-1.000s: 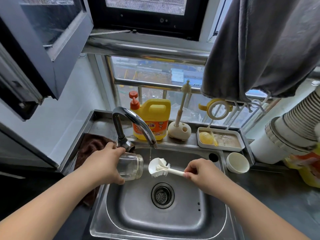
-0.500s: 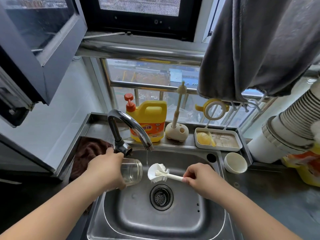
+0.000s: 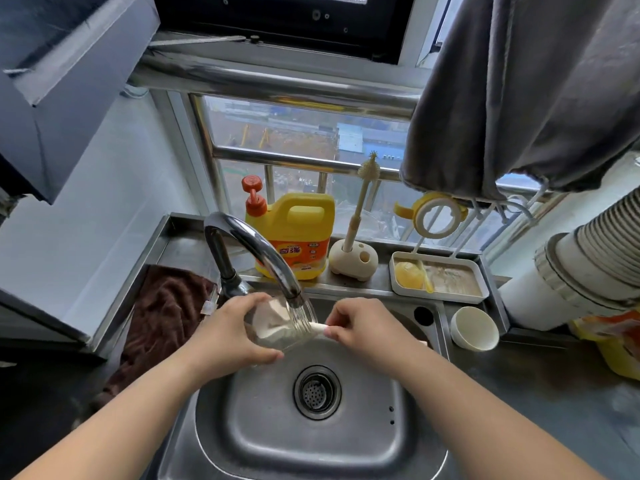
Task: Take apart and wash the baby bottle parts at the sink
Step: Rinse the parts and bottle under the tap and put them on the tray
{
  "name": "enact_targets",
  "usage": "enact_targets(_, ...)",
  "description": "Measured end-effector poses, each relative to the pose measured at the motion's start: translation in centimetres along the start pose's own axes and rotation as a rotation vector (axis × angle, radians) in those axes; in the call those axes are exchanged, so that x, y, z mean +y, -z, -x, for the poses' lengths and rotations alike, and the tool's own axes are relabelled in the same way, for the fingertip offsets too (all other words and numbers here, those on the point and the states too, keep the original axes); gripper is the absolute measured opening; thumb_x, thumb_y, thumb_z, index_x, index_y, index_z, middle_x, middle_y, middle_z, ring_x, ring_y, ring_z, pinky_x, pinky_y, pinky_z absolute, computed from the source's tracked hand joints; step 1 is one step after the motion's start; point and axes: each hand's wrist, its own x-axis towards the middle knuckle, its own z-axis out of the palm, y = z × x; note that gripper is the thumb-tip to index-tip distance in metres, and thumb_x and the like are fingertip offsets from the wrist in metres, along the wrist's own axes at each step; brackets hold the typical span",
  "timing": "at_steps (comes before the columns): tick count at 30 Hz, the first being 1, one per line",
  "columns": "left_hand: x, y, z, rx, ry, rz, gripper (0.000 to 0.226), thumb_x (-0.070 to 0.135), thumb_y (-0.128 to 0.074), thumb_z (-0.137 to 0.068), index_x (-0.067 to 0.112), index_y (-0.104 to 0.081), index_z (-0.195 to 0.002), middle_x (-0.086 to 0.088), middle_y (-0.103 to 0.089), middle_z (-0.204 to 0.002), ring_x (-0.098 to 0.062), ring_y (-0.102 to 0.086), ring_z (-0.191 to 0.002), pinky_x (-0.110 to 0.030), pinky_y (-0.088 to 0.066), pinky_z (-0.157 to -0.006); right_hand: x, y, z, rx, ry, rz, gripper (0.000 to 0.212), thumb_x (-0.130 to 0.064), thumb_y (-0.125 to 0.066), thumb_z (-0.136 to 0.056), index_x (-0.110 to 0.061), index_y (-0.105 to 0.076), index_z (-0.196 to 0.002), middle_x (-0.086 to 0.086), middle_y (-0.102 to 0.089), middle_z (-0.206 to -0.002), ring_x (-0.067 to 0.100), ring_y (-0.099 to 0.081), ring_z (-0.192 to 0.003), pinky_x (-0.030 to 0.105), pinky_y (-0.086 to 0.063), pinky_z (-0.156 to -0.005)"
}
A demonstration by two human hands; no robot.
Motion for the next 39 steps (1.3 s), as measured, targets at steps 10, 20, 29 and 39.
enact_targets(10, -0.9, -0.1, -0.5, -0.003, -0.027, 0.145, 0.085, 0.032, -0.091, -0.054, 0.037, -0.044, -0.124, 0.017, -0.046, -0.122, -0.005, -0.055, -0.107, -0.026, -0.049, -0.094, -1.6, 0.4, -1.7, 0.040, 0.179, 0.199, 0.006, -0.021, -0.062, -0.089, -0.019, -0.067, -0.087, -0.006, -0.052, -0.098, 0.022, -0.057, -0.086, 0.038, -0.050, -0.075)
enact_targets(20, -0.9, 0.2, -0.9, -0.036, -0.057, 0.070, 0.088, 0.035, -0.088, -0.059, 0.035, -0.038, -0.132, 0.021, -0.038, -0.127, 0.004, -0.037, -0.112, -0.010, -0.028, -0.091, -1.5, 0.5, -1.5, -0.028, 0.211, 0.125, 0.013, -0.027, -0.063, -0.090, -0.017, -0.069, -0.096, -0.007, -0.053, -0.103, 0.018, -0.057, -0.090, 0.036, -0.048, -0.081)
enact_targets(29, -2.2, 0.2, -0.7, -0.058, -0.077, 0.033, 0.087, 0.038, -0.089, -0.052, 0.040, -0.042, -0.124, 0.024, -0.040, -0.121, 0.001, -0.050, -0.107, -0.020, -0.048, -0.092, -1.8, 1.3, -0.5, -0.208, -0.019, 0.396, 0.017, -0.022, -0.053, -0.095, -0.018, -0.064, -0.107, 0.004, -0.055, -0.105, 0.029, -0.059, -0.098, 0.027, -0.042, -0.073)
enact_targets(39, -0.9, -1.3, 0.3, 0.006, -0.164, 0.017, 0.098, 0.041, -0.086, -0.060, 0.037, -0.030, -0.140, 0.017, -0.028, -0.131, 0.000, -0.036, -0.117, -0.009, -0.023, -0.096, -1.6, 0.8, 0.9, -0.153, -0.071, -0.128, 0.013, -0.032, -0.059, -0.093, -0.022, -0.067, -0.091, -0.013, -0.059, -0.073, -0.004, -0.048, -0.056, 0.012, -0.036, -0.055)
